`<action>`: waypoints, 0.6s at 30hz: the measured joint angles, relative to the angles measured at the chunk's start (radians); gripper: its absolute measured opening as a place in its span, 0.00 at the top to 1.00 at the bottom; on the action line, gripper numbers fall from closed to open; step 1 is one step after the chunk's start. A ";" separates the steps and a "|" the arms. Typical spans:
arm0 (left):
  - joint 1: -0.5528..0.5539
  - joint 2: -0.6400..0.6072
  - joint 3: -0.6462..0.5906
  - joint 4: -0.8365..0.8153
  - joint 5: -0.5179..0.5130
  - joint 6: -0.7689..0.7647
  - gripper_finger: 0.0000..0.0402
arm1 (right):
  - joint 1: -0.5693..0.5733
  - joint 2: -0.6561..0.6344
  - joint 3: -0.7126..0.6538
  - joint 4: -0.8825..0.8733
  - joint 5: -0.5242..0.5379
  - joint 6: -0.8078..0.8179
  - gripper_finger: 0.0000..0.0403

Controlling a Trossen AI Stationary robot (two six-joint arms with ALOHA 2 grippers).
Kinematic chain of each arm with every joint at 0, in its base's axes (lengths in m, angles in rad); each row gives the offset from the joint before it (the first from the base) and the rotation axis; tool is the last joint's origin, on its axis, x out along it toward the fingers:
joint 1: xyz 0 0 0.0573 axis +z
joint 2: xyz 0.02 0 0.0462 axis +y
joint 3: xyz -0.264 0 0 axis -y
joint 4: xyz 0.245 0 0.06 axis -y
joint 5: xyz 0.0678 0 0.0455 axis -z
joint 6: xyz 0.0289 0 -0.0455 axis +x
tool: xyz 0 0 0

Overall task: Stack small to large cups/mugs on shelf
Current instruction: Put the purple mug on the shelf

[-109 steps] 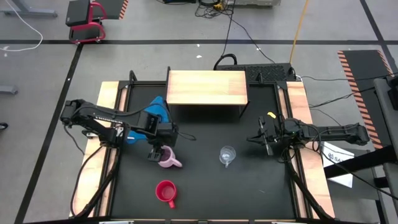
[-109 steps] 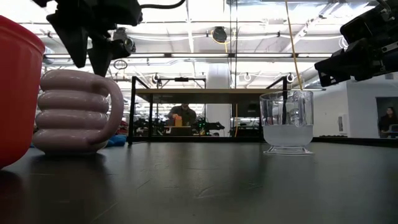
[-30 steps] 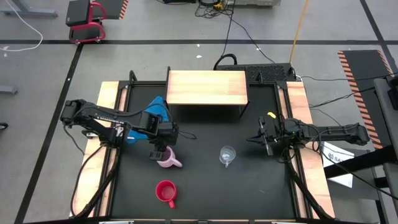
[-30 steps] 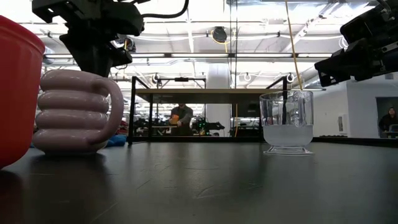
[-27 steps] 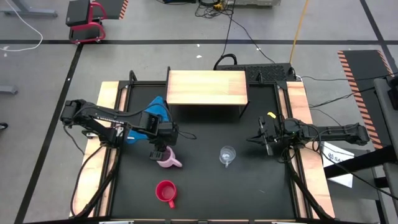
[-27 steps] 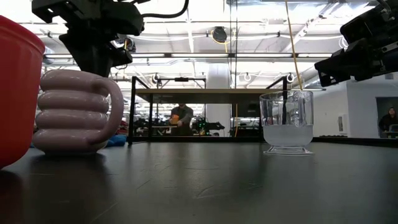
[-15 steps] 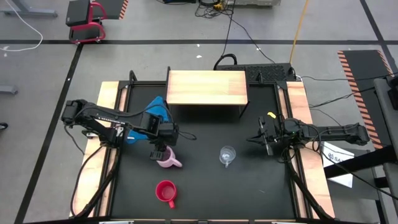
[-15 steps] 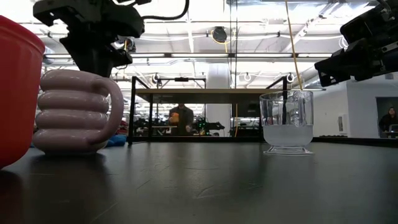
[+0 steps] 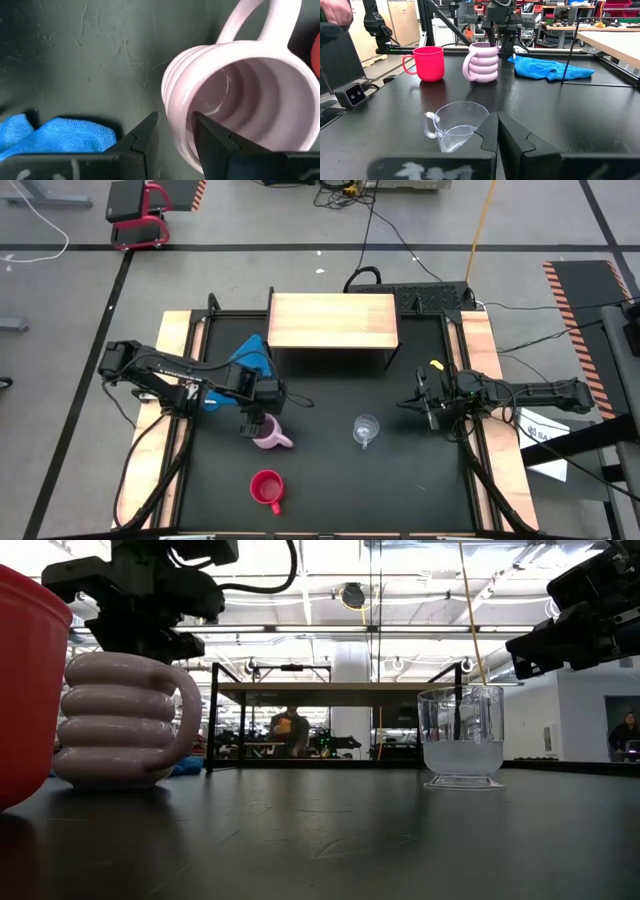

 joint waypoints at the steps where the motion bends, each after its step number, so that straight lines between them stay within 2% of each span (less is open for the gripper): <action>1: 0.000 0.000 0.000 0.001 0.000 0.000 0.70 | 0.000 0.000 0.000 0.000 0.000 0.000 1.00; 9: 0.000 0.000 0.038 -0.021 0.000 -0.002 0.76 | 0.000 0.000 0.000 0.000 0.000 0.000 1.00; 18: 0.000 0.000 0.043 -0.024 0.000 0.000 0.76 | 0.000 0.000 0.000 0.000 0.000 0.000 1.00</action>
